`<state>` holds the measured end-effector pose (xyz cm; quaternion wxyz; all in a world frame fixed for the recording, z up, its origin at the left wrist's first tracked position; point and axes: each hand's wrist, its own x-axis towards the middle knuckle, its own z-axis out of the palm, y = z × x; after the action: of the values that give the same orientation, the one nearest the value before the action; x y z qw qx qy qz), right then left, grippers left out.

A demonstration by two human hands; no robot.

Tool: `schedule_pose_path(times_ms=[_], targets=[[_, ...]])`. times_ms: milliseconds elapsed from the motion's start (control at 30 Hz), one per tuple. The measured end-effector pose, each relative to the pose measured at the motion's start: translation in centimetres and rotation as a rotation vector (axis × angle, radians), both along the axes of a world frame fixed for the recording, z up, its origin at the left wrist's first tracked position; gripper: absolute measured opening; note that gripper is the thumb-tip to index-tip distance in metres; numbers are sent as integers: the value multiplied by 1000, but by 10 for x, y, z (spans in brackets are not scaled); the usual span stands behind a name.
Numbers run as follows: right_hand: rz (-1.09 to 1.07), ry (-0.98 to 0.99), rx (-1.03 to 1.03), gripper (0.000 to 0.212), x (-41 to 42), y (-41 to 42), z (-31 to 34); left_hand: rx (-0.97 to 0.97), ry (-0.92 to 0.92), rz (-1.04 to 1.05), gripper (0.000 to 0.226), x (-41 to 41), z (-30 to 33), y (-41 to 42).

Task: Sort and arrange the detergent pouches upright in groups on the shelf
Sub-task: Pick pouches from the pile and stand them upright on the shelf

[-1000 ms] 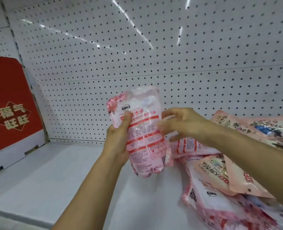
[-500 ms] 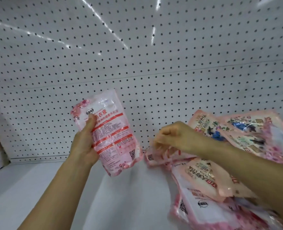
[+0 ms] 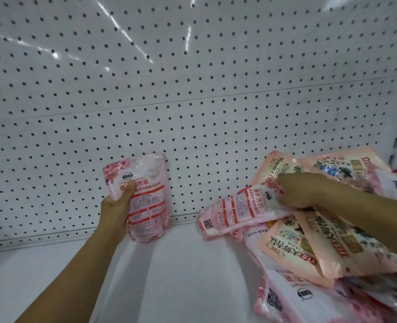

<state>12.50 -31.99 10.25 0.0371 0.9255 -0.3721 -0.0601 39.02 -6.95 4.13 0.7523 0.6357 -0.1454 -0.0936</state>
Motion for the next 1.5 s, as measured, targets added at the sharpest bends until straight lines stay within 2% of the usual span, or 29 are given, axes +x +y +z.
schedule_pose_path(times_ms=[133,200,267,333,400,467,500,533,567,633,667,800,900,1000,1067,1100,1167,1233,1333,1400,1467,1500], targets=[[-58,-99,125,54,10,-3,-8,20,-97,136,38,-4,8,1],[-68,-214,162,47,13,-2,-10,80,-276,341,50,-13,11,7],[-72,-407,295,32,18,0,-6,139,-532,466,38,-29,14,16],[-75,-594,468,21,27,7,9,198,-714,292,20,-53,16,15],[-82,-766,678,19,39,23,28,304,-818,-32,20,-84,15,4],[-57,-911,853,17,54,46,45,459,-854,-301,51,-108,13,-18],[-27,-950,910,17,61,58,51,506,-837,-358,65,-117,11,-31],[9,-973,949,20,68,68,54,502,-809,-344,66,-122,9,-42],[44,-989,974,22,74,76,55,441,-782,-270,54,-122,9,-53],[111,-1005,944,22,76,79,55,310,-669,-69,21,-116,13,-67],[147,-1008,881,21,73,75,56,267,-586,-17,16,-110,15,-70],[222,-954,531,14,38,37,60,104,-259,-24,6,-86,24,-73],[163,-763,210,16,13,-8,50,77,-223,-24,11,-76,23,-72],[61,-457,-47,26,-1,-42,34,132,-286,-42,11,-73,26,-74],[11,-347,-56,33,-4,-56,23,166,-359,-7,4,-72,29,-75],[2,-335,-23,34,-3,-60,19,166,-396,22,13,-71,31,-75],[-8,-374,58,33,0,-66,13,136,-462,67,39,-70,33,-75],[-12,-455,121,26,2,-69,10,148,-569,111,55,-72,35,-73],[15,-586,163,12,6,-69,11,256,-846,312,62,-83,41,-67],[56,-686,181,10,7,-62,18,232,-1060,377,61,-95,43,-62],[115,-859,290,12,2,-47,28,156,-1144,202,61,-112,44,-61],[152,-961,375,11,-1,-37,34,126,-1105,74,65,-124,45,-63]])
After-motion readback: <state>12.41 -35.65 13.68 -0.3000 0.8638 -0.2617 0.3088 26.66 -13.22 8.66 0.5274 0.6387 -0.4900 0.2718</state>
